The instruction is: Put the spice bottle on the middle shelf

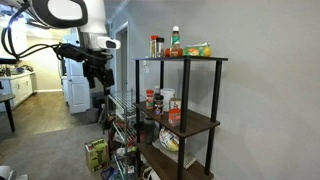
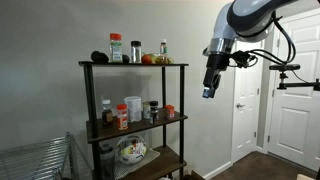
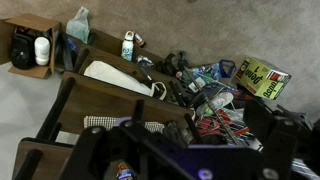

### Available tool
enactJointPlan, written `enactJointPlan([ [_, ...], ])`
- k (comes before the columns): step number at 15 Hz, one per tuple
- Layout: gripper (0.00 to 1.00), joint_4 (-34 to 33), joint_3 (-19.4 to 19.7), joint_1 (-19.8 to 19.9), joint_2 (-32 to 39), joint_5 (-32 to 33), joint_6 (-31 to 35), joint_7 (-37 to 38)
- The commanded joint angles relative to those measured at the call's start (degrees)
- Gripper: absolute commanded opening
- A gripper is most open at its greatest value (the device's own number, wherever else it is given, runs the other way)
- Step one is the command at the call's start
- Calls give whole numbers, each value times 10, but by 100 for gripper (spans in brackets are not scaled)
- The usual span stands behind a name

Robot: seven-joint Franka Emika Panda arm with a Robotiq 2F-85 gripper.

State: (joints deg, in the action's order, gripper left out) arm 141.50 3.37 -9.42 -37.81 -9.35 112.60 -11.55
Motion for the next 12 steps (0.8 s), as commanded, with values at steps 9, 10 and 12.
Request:
enactJointPlan([
  [9, 100, -10, -9, 8, 10, -5, 13, -7],
  [10, 100, -24, -15, 8, 24, 1, 38, -10],
  [12, 100, -54, -22, 9, 50, 5, 112, -6],
])
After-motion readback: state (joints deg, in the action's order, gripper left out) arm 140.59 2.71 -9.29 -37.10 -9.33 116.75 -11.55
